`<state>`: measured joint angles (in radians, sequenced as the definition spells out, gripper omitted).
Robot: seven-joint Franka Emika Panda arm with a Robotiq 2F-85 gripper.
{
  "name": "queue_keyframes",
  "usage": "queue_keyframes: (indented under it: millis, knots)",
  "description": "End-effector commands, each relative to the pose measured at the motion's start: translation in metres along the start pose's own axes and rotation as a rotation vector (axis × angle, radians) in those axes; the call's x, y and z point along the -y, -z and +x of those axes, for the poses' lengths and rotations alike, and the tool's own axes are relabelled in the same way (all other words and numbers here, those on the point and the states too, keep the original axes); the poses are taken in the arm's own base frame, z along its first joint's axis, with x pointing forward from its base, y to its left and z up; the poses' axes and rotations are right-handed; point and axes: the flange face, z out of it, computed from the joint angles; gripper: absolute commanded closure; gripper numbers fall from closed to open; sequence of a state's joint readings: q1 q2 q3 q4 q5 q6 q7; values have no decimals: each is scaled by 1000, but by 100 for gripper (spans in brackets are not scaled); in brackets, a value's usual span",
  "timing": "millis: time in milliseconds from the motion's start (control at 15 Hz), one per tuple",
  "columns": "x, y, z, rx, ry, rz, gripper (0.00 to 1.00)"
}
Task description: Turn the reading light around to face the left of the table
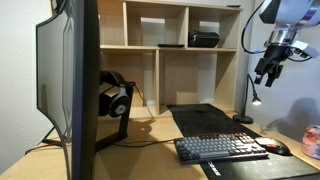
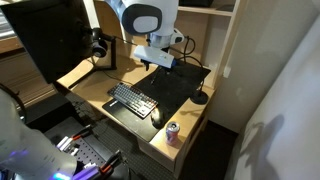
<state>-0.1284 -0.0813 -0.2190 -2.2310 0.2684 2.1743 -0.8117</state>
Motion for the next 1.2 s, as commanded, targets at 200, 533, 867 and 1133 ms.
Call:
queue_keyframes:
  millis: [200,533,867,1133]
  knots:
    - [-13,-31,38,-105,-67,34,0]
    - [-3,-39,69,-148,-62,-1,39]
    - [6,-30,98,-165,-79,-41,73]
    - [1,-23,119,-184,-131,-83,98]
